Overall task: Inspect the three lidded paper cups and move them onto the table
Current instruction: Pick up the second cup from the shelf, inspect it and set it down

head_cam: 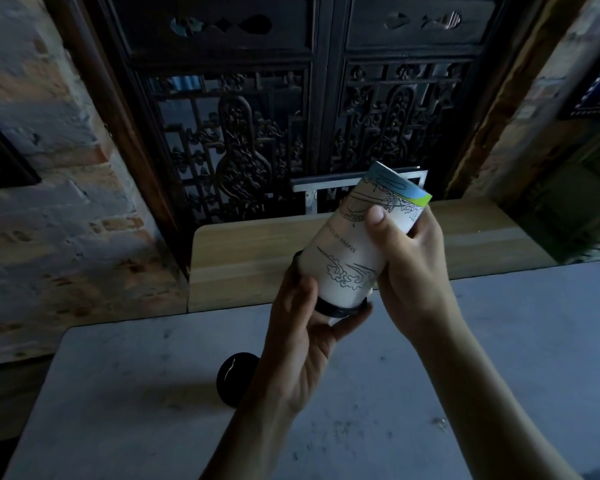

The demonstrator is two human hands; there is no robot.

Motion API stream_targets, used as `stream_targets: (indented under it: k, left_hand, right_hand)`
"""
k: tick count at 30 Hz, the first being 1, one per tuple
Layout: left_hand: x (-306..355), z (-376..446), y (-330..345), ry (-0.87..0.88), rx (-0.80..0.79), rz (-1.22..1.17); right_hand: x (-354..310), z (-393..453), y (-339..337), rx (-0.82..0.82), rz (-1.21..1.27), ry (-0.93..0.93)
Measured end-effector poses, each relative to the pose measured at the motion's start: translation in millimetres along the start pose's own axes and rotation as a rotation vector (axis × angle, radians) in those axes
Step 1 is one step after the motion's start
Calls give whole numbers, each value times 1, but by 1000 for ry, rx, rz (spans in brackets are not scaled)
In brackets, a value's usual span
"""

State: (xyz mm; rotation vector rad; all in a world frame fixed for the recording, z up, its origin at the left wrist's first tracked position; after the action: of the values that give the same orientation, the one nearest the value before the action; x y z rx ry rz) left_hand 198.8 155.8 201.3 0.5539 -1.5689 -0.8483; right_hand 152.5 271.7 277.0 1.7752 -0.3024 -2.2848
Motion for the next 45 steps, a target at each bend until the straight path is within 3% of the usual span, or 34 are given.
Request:
stream_targets:
  k: [5,9,22,33,45]
  left_hand:
    - [2,-3,-3,-114,105,36]
    - [3,-4,-6,-159,75,74]
    - [12,-2,-3,69,1,128]
    - [10,-5,-4,-156,15,95]
    - [20,-2,-5,150,40,192]
  right_hand:
    - [-2,0,2,-108,35,23]
    - [-6,0,4,-207,89,81]
    - [1,-4,4,-36,32,8]
    - [-4,0,5,-146,79,65]
    - [2,-2,7,-3,69,22]
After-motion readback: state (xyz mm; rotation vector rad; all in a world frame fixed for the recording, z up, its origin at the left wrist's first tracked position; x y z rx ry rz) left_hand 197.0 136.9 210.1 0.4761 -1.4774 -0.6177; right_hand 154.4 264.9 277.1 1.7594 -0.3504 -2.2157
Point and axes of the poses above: each hand's wrist, its own z-axis towards the middle knuckle, its own y-axis out of the palm, x = y × z, the point moved 5 cm from there along z, towards the middle knuckle, and after that the axes turned 1 degree about y, right-handed, at the moved point
